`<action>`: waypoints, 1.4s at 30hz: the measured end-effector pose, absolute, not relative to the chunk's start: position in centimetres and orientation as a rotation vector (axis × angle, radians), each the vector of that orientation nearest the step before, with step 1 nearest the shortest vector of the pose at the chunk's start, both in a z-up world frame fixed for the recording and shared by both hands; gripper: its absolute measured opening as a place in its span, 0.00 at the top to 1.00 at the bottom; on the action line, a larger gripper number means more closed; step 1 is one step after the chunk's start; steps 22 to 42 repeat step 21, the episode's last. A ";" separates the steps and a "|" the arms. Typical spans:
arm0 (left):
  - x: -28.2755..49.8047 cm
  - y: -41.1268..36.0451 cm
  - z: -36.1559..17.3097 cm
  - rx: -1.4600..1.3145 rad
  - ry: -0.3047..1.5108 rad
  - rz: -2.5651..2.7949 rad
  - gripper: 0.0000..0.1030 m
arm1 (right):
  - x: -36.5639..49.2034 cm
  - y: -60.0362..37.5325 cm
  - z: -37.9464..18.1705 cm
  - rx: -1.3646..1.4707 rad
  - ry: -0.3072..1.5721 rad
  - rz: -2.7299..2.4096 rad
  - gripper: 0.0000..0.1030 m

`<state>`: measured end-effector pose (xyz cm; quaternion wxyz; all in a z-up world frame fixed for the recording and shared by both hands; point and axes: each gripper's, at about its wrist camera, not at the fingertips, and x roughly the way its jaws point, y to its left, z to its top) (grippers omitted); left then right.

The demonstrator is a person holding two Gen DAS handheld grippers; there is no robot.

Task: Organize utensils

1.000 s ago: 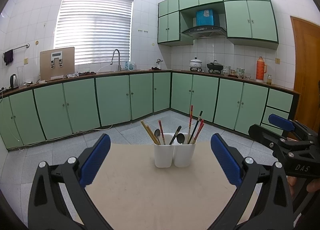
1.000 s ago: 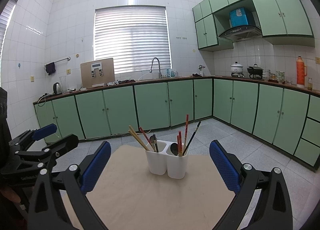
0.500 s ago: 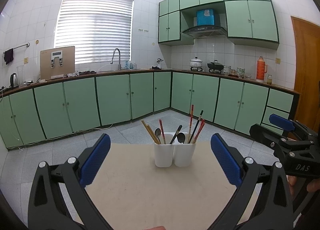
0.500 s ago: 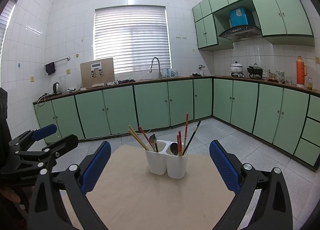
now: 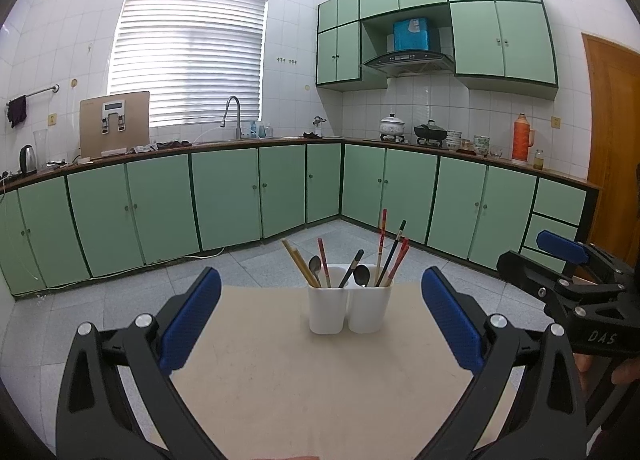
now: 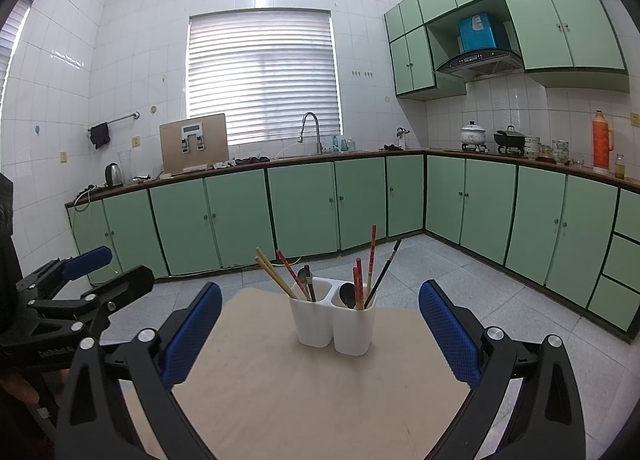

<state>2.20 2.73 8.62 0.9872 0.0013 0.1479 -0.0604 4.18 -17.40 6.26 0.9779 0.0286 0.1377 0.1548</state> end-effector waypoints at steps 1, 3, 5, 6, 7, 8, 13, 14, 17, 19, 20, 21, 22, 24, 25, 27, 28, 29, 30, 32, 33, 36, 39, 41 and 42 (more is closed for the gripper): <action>2.2 2.8 8.6 0.003 0.297 -0.120 0.05 | 4.2 -17.4 6.3 0.058 0.278 0.312 0.06; 2.3 2.9 8.5 0.005 0.299 -0.118 0.05 | 4.2 -17.5 6.1 0.058 0.279 0.311 0.06; 2.3 2.9 8.5 0.007 0.301 -0.117 0.05 | 4.3 -17.6 6.1 0.059 0.280 0.310 0.06; 2.4 2.9 8.4 0.007 0.302 -0.116 0.05 | 4.3 -17.6 6.0 0.059 0.281 0.310 0.06; 2.4 3.0 8.4 0.005 0.303 -0.117 0.05 | 4.3 -17.6 6.0 0.058 0.282 0.309 0.06; 2.4 3.1 8.4 0.001 0.304 -0.117 0.05 | 4.3 -17.6 5.9 0.058 0.282 0.309 0.06; 2.7 3.3 8.4 -0.006 0.306 -0.123 0.05 | 4.4 -17.7 5.8 0.058 0.284 0.309 0.06; 2.6 3.3 8.4 -0.007 0.306 -0.123 0.05 | 4.4 -17.7 5.8 0.059 0.284 0.308 0.06; 2.7 3.5 8.4 -0.011 0.305 -0.122 0.05 | 4.4 -17.8 5.8 0.058 0.284 0.308 0.06; 2.7 3.6 8.4 -0.011 0.307 -0.122 0.05 | 4.4 -17.8 5.8 0.059 0.284 0.310 0.06; 2.8 3.6 8.4 -0.010 0.308 -0.122 0.05 | 4.4 -17.8 5.8 0.059 0.285 0.310 0.06; 2.8 3.7 8.3 -0.010 0.309 -0.122 0.05 | 4.5 -17.7 5.8 0.058 0.284 0.309 0.06; 2.8 3.7 8.3 -0.010 0.309 -0.122 0.05 | 4.5 -17.7 5.8 0.058 0.284 0.309 0.06; 2.8 3.7 8.3 -0.010 0.309 -0.122 0.05 | 4.5 -17.7 5.8 0.058 0.284 0.309 0.06; 2.8 3.7 8.3 -0.010 0.309 -0.122 0.05 | 4.5 -17.7 5.8 0.058 0.284 0.309 0.06; 2.8 3.7 8.3 -0.010 0.309 -0.122 0.05 | 4.5 -17.7 5.8 0.058 0.284 0.309 0.06; 2.8 3.7 8.3 -0.010 0.309 -0.122 0.05 | 4.5 -17.7 5.8 0.058 0.284 0.309 0.06; 2.8 3.7 8.3 -0.010 0.309 -0.122 0.05 | 4.5 -17.7 5.8 0.058 0.284 0.309 0.06; 2.8 3.7 8.3 -0.010 0.309 -0.122 0.05 | 4.5 -17.7 5.8 0.058 0.284 0.309 0.06; 2.8 3.7 8.3 -0.010 0.309 -0.122 0.05 | 4.5 -17.7 5.8 0.058 0.284 0.309 0.06; 2.8 3.7 8.3 -0.010 0.309 -0.122 0.05 | 4.5 -17.7 5.8 0.058 0.284 0.309 0.06; 2.8 3.7 8.3 -0.010 0.309 -0.122 0.05 | 4.5 -17.7 5.8 0.058 0.284 0.309 0.06; 2.8 3.7 8.3 -0.010 0.309 -0.122 0.05 | 4.5 -17.7 5.8 0.058 0.284 0.309 0.06; 2.8 3.7 8.3 -0.010 0.309 -0.122 0.05 | 4.5 -17.7 5.8 0.058 0.284 0.309 0.06; 2.8 3.7 8.3 -0.010 0.309 -0.122 0.05 | 4.5 -17.7 5.8 0.058 0.284 0.309 0.06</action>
